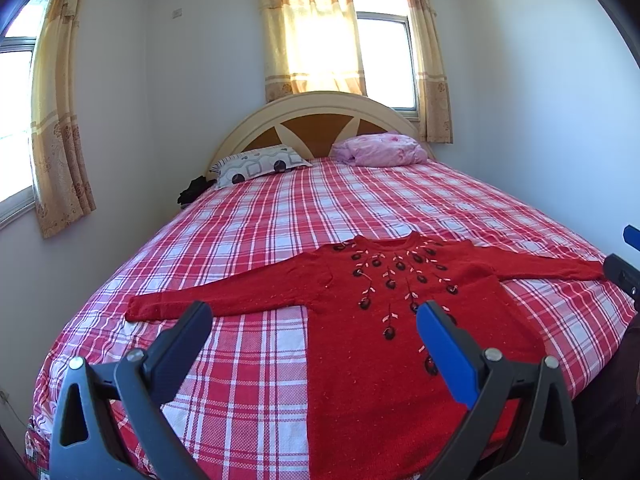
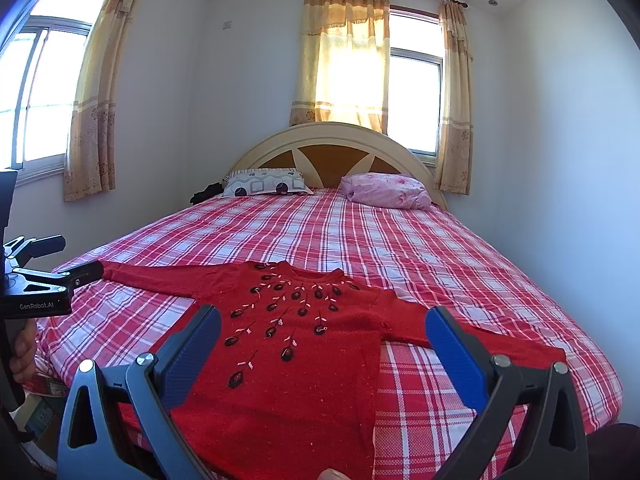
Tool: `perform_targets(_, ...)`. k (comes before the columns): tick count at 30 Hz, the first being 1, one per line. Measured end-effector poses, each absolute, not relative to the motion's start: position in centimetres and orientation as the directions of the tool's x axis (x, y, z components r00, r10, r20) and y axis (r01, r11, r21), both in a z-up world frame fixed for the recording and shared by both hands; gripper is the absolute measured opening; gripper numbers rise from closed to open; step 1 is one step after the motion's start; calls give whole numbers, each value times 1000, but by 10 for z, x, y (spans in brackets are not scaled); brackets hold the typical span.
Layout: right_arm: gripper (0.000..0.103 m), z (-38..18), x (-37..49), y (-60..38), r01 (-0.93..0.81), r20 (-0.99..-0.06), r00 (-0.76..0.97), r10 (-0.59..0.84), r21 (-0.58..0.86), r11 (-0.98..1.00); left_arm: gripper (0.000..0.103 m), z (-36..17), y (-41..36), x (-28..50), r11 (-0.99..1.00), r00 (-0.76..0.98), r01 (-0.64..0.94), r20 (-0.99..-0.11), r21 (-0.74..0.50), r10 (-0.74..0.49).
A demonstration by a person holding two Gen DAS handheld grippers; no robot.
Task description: Fold small clothes
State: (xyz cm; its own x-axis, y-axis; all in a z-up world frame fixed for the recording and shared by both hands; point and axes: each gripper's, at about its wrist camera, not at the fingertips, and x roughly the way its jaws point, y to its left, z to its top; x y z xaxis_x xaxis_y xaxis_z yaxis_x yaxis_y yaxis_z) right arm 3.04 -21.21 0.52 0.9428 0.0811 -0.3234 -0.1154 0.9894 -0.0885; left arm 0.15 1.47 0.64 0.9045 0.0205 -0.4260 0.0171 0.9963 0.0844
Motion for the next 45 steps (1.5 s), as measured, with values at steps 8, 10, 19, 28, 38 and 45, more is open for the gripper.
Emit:
perform_targets(8,102,4,31,-212,-117,-326,942,82,-88,989,103,6,16,1,997,905,16,-426,82,20)
perform_targets(10,102,3,31,-212,-117,-326,942,82,-88,989,103,7,18,1,997,904,14,-427,79,21)
perform_targets(19,102,2,32,-212,-116,-329,941,81,-87,989,103,9,21,3,998,905,4,-425,70,26)
perform_targets(28,102,-3,36,-215,-113,-339,937,79,-81,990,103,8,22,3,998,905,2,-425,69,28)
perform_targets(38,102,-38,66,-240,-124,-436,893,116,9,992,103,-11,25,19,998,888,5,-460,59,23)
perform_targets(45,102,-81,111,-360,86,-562,826,45,205,975,103,-45,16,53,995,861,2,-506,104,51)
